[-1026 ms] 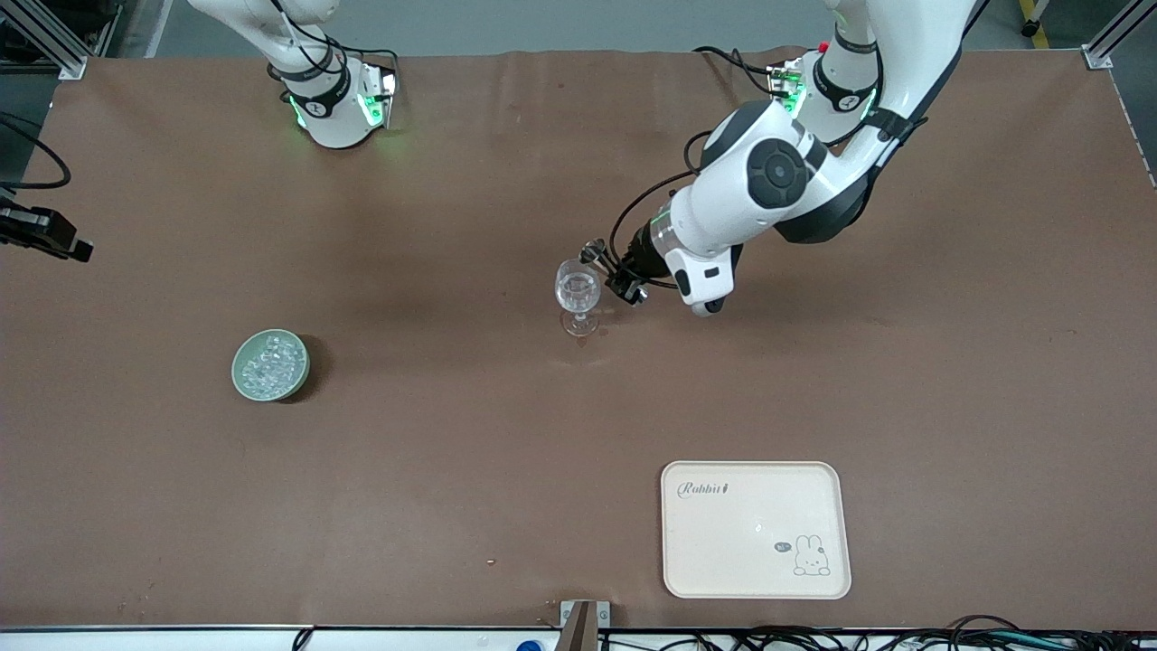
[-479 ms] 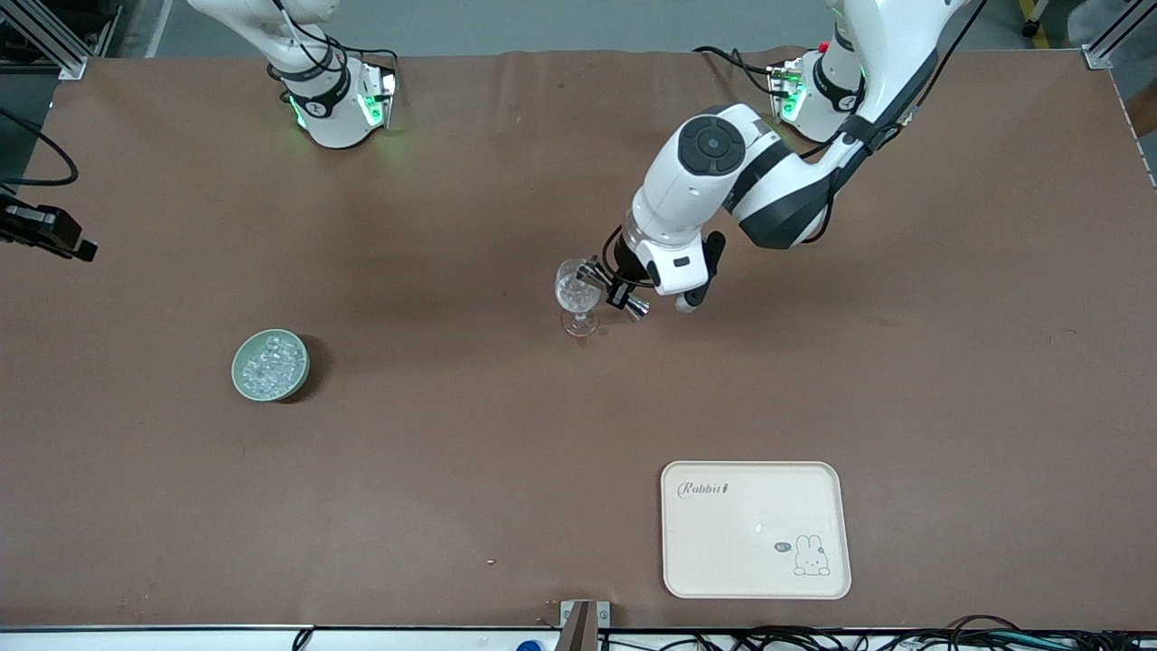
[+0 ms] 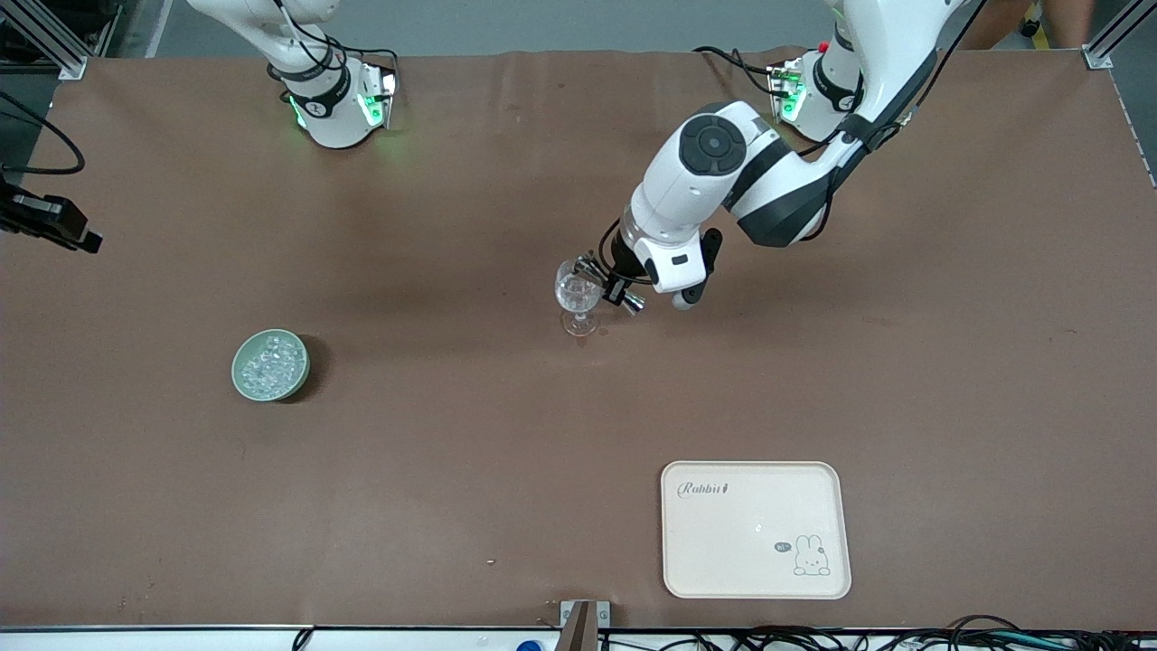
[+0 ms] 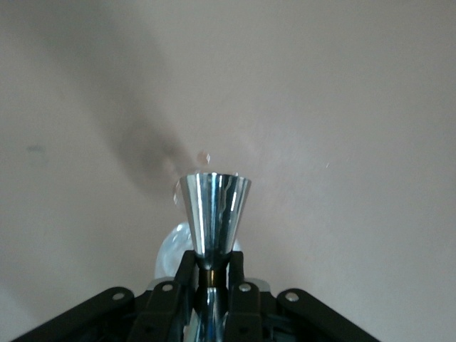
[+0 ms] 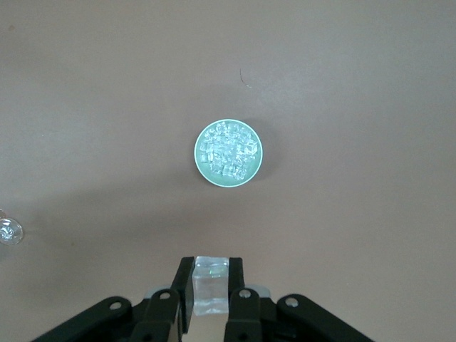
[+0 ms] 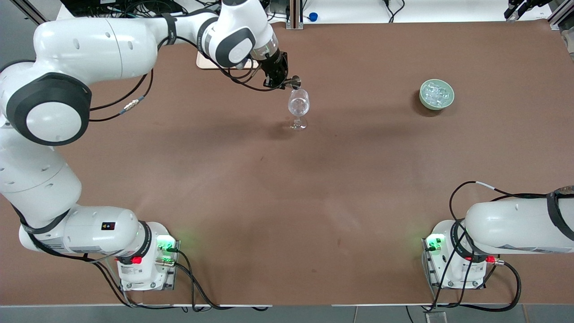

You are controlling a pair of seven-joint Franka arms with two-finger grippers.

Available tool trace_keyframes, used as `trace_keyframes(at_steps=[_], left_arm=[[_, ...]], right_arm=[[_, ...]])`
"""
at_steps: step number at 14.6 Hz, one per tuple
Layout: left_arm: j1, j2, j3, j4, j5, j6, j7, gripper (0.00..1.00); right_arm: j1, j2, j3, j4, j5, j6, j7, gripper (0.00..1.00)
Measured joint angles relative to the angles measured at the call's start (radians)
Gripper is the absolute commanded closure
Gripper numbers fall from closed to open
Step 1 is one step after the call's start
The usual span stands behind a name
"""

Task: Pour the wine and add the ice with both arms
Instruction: 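Tilt the jigger over the wine glass rim with the left gripper to pour, then carry the jigger to the tray while the right gripper carries the ice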

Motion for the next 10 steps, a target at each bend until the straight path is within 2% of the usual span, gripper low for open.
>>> trace_keyframes(at_steps=[2, 6, 10], left_arm=[[0.015, -0.009, 0.019, 0.006, -0.17, -0.014, 0.13, 1.0], [0.024, -0.069, 0.189, 0.023, -0.556, -0.107, 0.417, 1.0], [0.025, -0.08, 0.351, 0.06, -0.73, -0.132, 0.473, 0.99]], right_arm=[[0.001, 0.0, 0.0, 0.0, 0.0, 0.0, 0.0, 1.0], [0.002, 0.0, 0.0, -0.001, 0.0, 0.0, 0.0, 1.0], [0.008, 0.0, 0.002, -0.001, 0.0, 0.0, 0.0, 0.99]])
